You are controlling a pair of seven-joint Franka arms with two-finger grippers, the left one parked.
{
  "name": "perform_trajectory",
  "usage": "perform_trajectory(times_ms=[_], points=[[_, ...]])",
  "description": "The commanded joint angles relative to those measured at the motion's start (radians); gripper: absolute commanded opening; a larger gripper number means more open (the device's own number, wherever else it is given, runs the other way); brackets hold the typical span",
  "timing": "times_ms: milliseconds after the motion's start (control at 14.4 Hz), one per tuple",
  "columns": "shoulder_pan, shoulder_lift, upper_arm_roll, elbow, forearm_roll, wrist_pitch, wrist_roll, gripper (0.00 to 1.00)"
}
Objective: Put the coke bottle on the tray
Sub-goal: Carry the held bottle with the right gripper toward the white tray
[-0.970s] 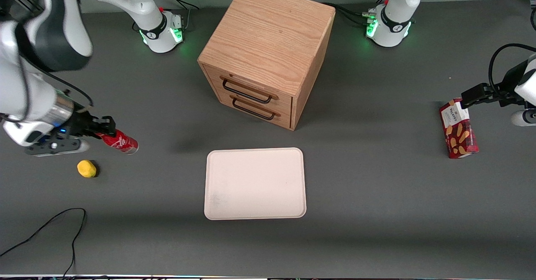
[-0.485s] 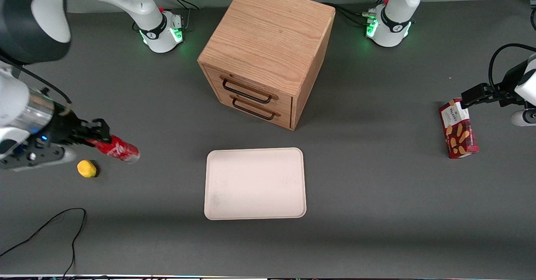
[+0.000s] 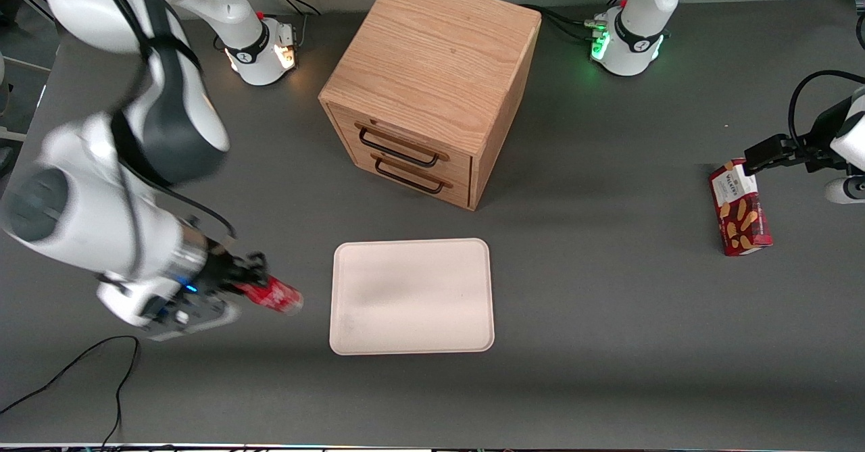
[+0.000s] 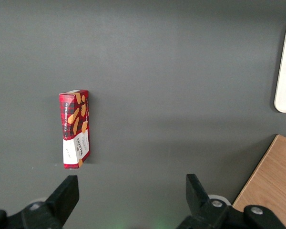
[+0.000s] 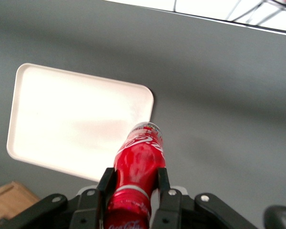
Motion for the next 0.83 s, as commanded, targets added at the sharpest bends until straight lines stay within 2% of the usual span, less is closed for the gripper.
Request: perform_trajectory(times_ms=[0, 416, 554, 762], points=[[0.000, 0.107, 0.031, 0.076, -0.010, 0.081, 0.032, 0.18], [0.020, 0.197, 0.054, 0.068, -0.013, 0.190, 0.052, 0.18], [0.023, 0.214, 0.054, 0.067, -0.042, 0.212, 0.055, 0.18], [0.028, 0.219, 0.054, 0.000, -0.050, 0.287, 0.086, 0.18]])
